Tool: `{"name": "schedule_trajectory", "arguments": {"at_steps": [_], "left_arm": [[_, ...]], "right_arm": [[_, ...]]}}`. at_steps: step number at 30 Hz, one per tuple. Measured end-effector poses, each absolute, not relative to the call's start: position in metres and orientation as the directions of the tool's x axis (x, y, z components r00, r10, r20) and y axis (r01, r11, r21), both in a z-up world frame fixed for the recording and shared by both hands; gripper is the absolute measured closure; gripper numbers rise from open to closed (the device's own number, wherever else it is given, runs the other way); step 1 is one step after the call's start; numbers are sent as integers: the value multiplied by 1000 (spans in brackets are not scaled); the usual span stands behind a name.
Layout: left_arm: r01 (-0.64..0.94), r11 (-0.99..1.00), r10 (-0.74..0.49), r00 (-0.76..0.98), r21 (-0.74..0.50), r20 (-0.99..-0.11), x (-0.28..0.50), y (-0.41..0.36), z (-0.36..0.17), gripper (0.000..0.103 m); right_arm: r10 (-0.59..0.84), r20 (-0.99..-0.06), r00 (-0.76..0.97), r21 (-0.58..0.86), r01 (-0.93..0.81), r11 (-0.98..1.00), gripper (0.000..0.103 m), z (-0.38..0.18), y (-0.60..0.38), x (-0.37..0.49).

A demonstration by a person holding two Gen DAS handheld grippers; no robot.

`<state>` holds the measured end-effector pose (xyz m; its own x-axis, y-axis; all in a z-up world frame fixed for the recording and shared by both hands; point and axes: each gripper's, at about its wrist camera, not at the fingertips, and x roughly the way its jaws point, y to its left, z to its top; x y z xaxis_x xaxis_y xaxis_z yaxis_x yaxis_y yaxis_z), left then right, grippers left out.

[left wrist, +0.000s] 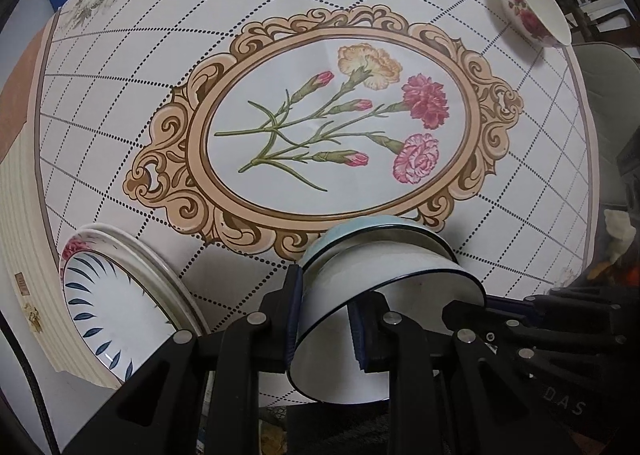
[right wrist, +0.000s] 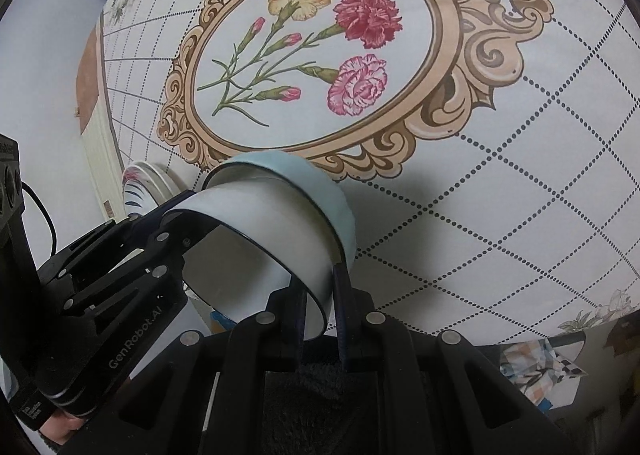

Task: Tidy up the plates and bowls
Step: 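Lower the plain white bowl into the dark-rimmed bowl and open both tools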

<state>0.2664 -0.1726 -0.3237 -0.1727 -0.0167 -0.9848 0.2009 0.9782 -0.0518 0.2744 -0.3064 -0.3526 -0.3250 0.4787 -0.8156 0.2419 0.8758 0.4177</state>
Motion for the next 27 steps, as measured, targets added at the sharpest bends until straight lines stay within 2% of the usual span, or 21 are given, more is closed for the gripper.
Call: {"name": "schedule_trajectory", "arguments": {"at_steps": [24, 26, 27], "left_arm": [[168, 985, -6, -234, -47, -972, 264, -148, -342, 82], [156, 987, -10, -230, -47, -973, 261, -142, -337, 78], [152, 987, -13, -220, -47, -975, 259, -138, -333, 76]], "right_arm": [[439, -823, -360, 381, 223, 897, 89, -354, -308, 283], [402, -843, -358, 365, 170, 915, 85, -348, -306, 282], [376, -857, -353, 352, 133, 926, 75, -344, -305, 282]]}}
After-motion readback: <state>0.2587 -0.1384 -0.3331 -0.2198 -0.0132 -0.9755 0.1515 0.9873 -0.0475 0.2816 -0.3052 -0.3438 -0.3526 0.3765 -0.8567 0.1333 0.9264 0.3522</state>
